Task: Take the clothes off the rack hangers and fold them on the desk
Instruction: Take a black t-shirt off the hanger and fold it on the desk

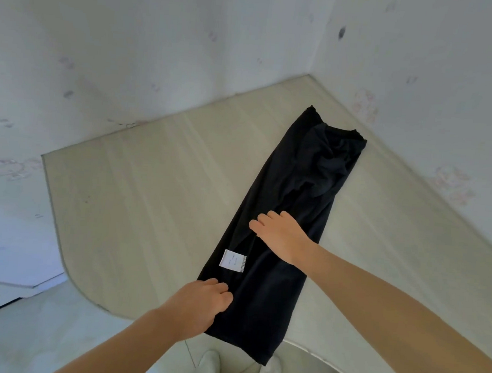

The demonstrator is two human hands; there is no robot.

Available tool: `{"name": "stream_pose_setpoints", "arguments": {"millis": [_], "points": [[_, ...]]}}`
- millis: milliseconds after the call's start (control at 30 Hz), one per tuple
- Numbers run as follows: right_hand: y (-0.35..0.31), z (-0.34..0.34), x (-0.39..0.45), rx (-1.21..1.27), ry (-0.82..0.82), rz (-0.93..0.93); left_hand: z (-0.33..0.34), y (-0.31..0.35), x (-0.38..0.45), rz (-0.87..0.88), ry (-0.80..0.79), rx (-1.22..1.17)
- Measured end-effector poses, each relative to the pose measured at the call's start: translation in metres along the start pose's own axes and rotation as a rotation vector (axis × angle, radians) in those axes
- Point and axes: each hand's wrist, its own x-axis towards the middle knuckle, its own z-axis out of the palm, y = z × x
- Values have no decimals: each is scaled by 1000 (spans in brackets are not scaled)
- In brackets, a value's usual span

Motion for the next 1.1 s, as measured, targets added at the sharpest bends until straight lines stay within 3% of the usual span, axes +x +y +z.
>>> {"name": "stream_pose_setpoints", "arguments": {"millis": [133,200,333,433,500,533,700,867,1100], "points": [[5,4,-21,-71,88,-90,6,0,-6,53,-30,-15],[5,10,-29,-87,48,-125,8,2,-7,62,-34,-92],[-3,19,-43,-46,-70,-94,-4,8,-9,-80,-128,-417],[-5,22,-58,-1,-14,-45,-11,0,-10,-213,-27,-636],[-5,24,-71,-39,-17,-49,-13,-14,-8,-242,96,-388],[-5,26,-79,-58,-50,-50,-13,-23,-7,-171,151,-198],[-15,35,-121,-89,-148,-13,-5,-45,4,285,27,433],[-28,45,-162,-100,-96,-62,-3,-49,23,451,-69,641],[-36,61,-187,-63,-114,-9,-3,-50,40,519,-67,567]]}}
